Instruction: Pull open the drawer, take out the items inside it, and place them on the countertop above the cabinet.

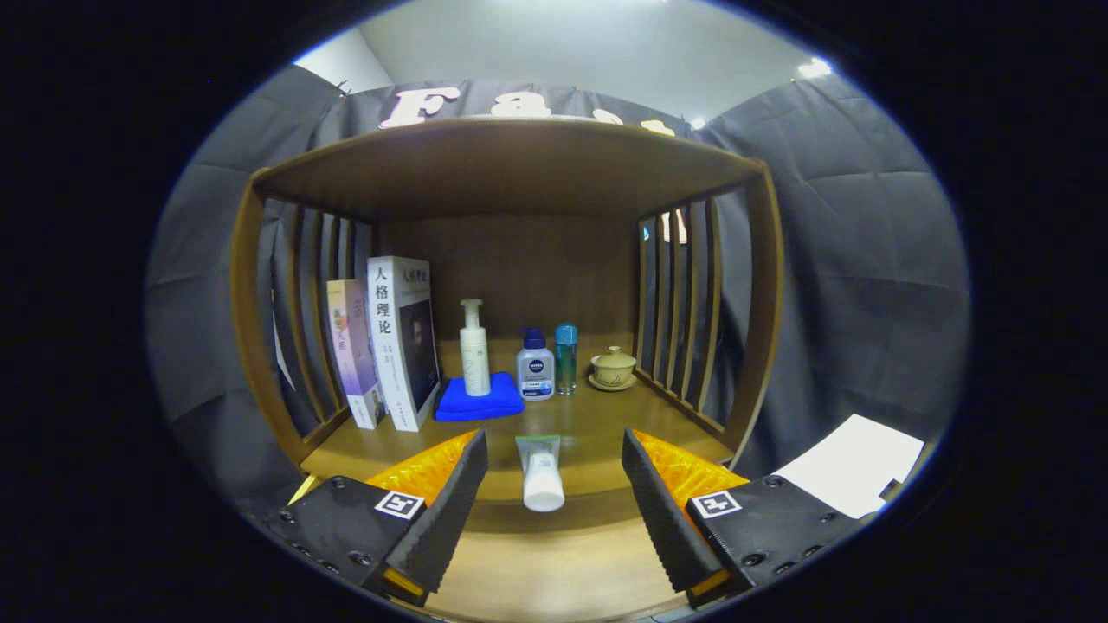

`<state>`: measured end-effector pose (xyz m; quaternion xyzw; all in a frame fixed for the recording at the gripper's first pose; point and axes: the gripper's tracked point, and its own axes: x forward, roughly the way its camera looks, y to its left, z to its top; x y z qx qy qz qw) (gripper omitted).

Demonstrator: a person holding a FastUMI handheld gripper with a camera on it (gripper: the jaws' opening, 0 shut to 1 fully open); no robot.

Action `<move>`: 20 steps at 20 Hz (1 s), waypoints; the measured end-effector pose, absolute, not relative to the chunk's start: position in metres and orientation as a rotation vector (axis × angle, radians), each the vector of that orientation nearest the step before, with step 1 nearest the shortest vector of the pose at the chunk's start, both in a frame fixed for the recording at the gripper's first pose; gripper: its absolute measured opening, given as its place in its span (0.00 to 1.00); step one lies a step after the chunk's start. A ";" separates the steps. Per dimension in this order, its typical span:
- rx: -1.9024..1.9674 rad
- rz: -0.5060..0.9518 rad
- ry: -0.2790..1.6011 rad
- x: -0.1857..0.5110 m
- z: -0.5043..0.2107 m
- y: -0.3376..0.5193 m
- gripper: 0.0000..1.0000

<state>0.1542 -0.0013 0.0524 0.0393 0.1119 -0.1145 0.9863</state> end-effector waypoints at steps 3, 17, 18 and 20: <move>0.072 -0.232 0.223 0.119 0.041 0.010 0.96; -0.037 -0.200 0.161 0.032 -0.009 0.042 0.98; -0.059 -0.195 0.158 0.028 -0.013 0.044 0.98; -0.082 -0.184 0.140 0.023 -0.018 0.051 0.98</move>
